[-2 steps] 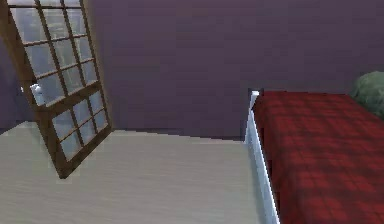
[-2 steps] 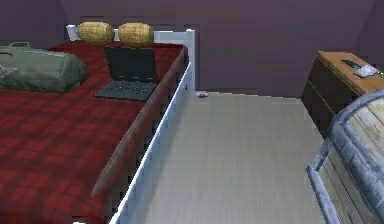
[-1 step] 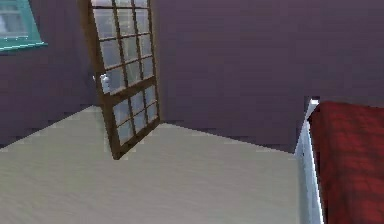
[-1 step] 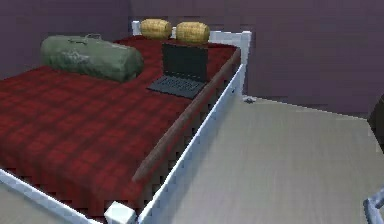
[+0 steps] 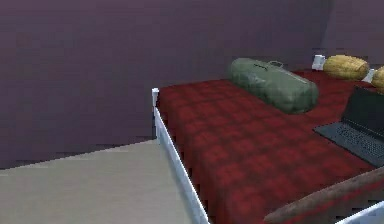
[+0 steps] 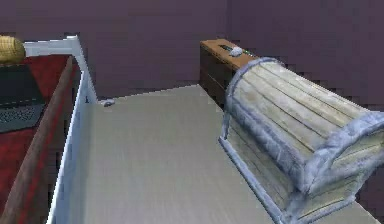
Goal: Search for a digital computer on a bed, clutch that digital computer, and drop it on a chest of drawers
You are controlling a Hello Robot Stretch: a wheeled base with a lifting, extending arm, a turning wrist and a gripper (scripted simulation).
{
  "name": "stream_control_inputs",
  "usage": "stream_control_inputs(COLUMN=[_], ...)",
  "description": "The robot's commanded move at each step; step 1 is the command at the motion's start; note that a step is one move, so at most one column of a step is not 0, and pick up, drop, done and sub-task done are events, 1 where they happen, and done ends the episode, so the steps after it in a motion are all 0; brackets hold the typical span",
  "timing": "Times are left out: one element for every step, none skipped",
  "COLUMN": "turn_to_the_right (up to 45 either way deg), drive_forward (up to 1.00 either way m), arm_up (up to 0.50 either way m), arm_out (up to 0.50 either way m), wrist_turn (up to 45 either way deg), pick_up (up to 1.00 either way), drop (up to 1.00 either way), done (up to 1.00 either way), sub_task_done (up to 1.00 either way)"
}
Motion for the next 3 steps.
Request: stream_control_inputs(turn_to_the_right=[45.0,27.0,0.0], drive_forward=[0.0,0.0,0.9], arm_up=[0.0,0.0,0.0], arm_out=[0.0,0.0,0.0], wrist_turn=[0.0,0.0,0.0], pick_up=[0.0,0.0,0.0], drop=[0.0,0.0,0.0], done=[0.0,0.0,0.0], sub_task_done=[0.0,0.0,0.0])
